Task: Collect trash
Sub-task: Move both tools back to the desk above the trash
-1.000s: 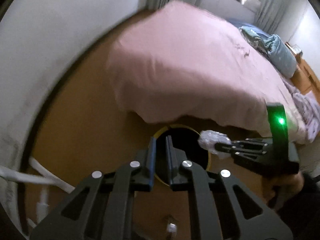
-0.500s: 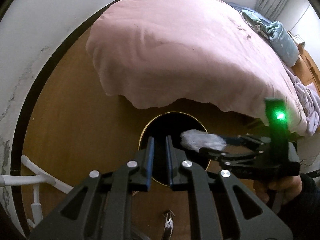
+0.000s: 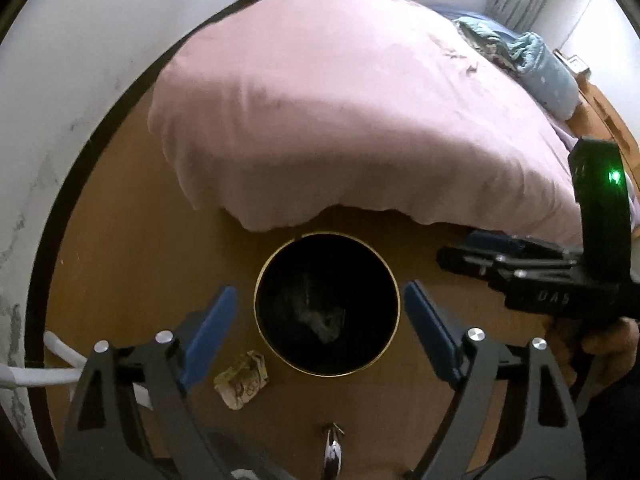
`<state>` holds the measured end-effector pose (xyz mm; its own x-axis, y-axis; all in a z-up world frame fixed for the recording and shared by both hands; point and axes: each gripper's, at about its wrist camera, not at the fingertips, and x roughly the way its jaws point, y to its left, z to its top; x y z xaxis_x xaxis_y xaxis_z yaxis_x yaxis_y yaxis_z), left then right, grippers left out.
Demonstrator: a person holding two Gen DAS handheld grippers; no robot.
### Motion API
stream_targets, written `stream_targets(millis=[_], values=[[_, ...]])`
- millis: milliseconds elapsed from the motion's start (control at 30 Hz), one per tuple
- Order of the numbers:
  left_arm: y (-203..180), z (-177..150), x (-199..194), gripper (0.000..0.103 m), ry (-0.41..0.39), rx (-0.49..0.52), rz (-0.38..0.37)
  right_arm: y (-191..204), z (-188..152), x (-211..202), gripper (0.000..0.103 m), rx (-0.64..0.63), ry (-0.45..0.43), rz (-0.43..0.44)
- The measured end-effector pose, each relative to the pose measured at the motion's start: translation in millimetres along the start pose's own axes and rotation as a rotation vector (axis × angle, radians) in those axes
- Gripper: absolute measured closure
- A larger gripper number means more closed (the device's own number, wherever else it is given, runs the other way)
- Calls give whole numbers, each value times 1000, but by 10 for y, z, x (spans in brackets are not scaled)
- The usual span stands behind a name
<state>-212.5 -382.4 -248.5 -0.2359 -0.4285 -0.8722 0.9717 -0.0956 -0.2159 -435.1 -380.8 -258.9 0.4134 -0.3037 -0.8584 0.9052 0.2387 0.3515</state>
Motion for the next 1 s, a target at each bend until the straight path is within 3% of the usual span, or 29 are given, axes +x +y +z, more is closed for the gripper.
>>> stream_targets(millis=[100, 267, 367, 533, 667, 733, 900, 1000], values=[[-6, -9, -297, 11, -48, 0, 13, 180, 45, -222, 23, -40, -44, -10], [71, -93, -851, 10, -107, -2, 58, 574, 94, -414, 23, -105, -74, 13], [210, -232, -1346, 10, -157, -27, 87, 966, 95, -552, 23, -181, -92, 31], [640, -680, -2447, 10, -258, -111, 180, 1965, 85, -816, 23, -377, -126, 122], [1094, -1268, -3372, 10, -339, -195, 313, 2996, -121, -934, 23, -560, -114, 258], [1423, -1709, -3864, 9, -365, -276, 404, 3592, -345, -968, 23, -673, -89, 346], [2117, -2889, -4771, 8, -360, -530, 587, 4832, -1091, -1068, 23, -944, 13, 575], [2375, -3604, -5122, 8, -336, -669, 688, 5421, -1563, -1139, 21, -1130, 41, 650]])
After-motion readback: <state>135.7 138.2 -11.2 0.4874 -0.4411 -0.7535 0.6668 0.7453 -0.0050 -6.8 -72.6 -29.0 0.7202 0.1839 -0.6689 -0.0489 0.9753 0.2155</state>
